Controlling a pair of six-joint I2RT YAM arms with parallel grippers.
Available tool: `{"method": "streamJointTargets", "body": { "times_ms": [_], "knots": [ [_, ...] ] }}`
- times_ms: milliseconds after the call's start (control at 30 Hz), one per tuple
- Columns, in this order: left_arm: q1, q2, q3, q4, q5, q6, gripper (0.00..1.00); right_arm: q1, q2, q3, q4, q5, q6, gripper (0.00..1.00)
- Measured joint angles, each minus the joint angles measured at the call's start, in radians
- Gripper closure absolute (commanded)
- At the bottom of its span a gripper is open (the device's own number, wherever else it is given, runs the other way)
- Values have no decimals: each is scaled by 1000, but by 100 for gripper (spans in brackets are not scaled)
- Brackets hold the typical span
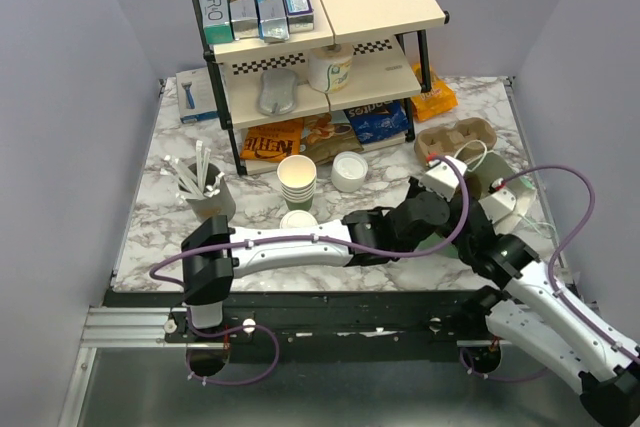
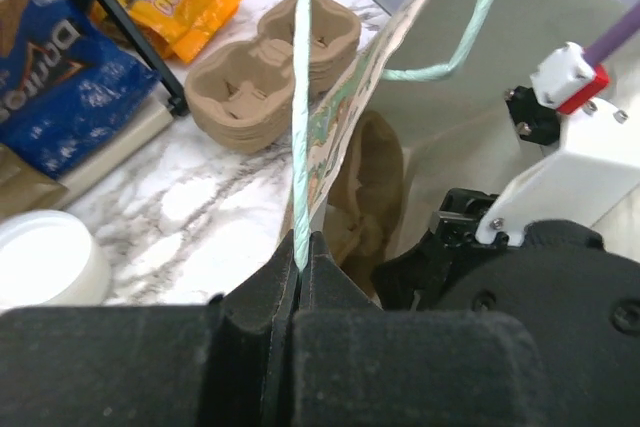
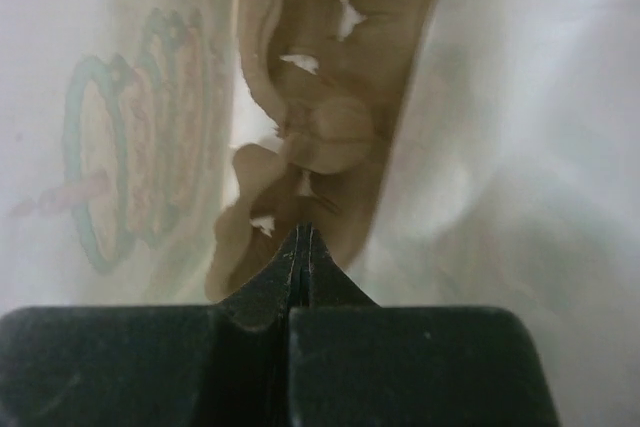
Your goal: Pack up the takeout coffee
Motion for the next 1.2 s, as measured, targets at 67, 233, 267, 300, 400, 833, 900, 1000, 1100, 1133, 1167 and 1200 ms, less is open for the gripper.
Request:
{"method": "streamJointTargets", "body": {
  "times_ms": [67, 233, 267, 300, 400, 833, 900, 1000, 1100, 1133, 1167, 1200],
  "knots": [
    [2, -10, -16, 13, 22, 11, 100, -10, 20, -26, 74, -2, -16, 85],
    [11, -28, -45, 55, 113, 26, 100, -34, 92, -60, 269, -22, -65, 85],
    [20, -30, -47, 56, 125, 27, 100, -37, 113, -58, 293, -32, -69, 82],
    [34, -31, -50, 58, 146, 29, 100, -43, 137, -54, 316, -43, -75, 79],
    [60, -35, -53, 63, 195, 29, 100, -50, 165, -43, 353, -59, -82, 71],
    [82, -56, -99, 161, 587, -56, 100, -49, -42, -256, 728, -1, -95, 62],
    [91, -60, -101, 164, 595, -62, 100, -50, -16, -241, 733, 6, -116, 62],
    [104, -63, -93, 163, 572, -68, 100, -51, 29, -177, 685, 3, -141, 56],
    [116, -66, -84, 169, 546, -82, 100, -52, 53, -87, 579, -14, -153, 50],
    [118, -67, -84, 173, 542, -87, 100, -51, 54, -42, 515, -24, -161, 47],
    [119, -68, -84, 177, 538, -90, 100, -51, 53, -39, 509, -25, -161, 45],
    [119, -68, -83, 181, 527, -92, 100, -51, 45, -18, 466, -30, -167, 43]
  ]
}}
